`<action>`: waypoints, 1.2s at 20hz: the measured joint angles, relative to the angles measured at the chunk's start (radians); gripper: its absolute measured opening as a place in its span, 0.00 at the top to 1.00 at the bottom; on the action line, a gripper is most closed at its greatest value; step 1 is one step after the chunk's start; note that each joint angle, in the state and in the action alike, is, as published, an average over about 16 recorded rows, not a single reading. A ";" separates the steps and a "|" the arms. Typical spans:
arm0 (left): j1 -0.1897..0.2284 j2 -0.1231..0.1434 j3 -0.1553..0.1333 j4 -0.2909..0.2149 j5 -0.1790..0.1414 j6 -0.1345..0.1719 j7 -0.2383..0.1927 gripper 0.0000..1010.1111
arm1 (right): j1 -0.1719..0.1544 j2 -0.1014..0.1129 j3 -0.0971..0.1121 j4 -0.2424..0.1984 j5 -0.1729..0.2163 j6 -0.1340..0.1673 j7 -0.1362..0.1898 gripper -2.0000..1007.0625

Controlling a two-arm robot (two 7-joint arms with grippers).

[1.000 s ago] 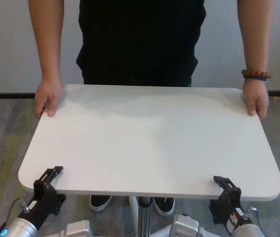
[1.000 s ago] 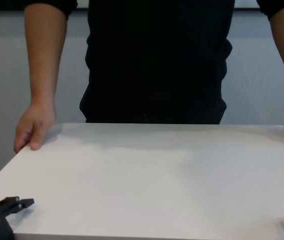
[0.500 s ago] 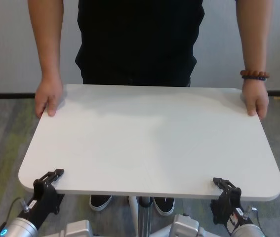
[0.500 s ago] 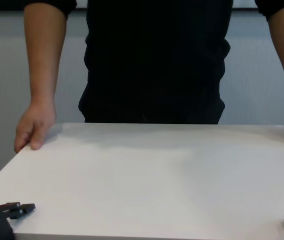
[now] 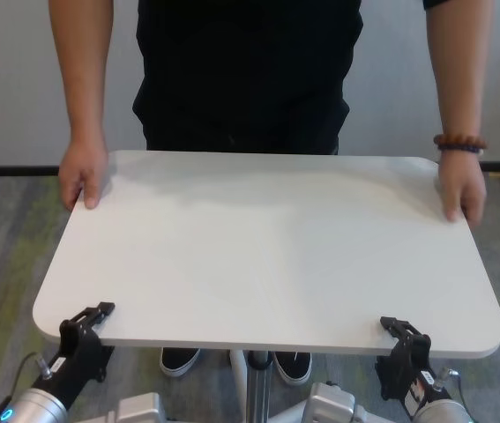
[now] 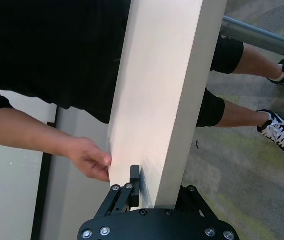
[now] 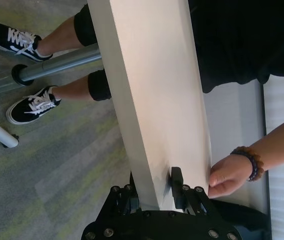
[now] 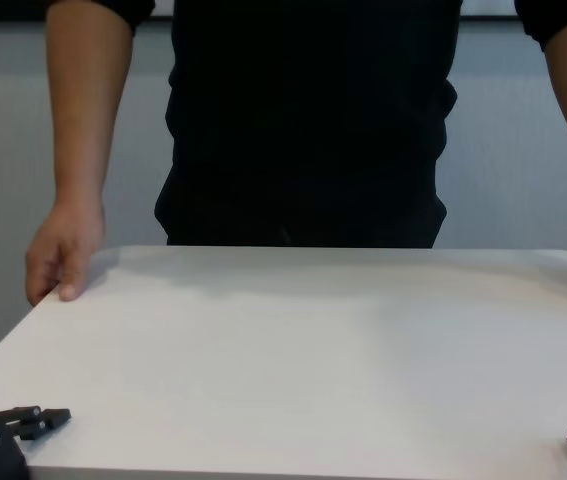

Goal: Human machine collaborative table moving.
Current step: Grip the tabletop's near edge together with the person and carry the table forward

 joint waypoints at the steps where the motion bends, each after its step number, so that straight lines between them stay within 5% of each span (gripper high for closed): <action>1: 0.000 0.000 0.000 0.000 0.000 0.000 0.000 0.70 | 0.000 0.000 0.000 0.000 0.000 0.000 0.000 0.64; 24: -0.004 -0.002 0.011 -0.001 0.022 0.009 0.013 0.70 | 0.005 0.000 0.010 0.011 -0.015 -0.029 -0.005 0.64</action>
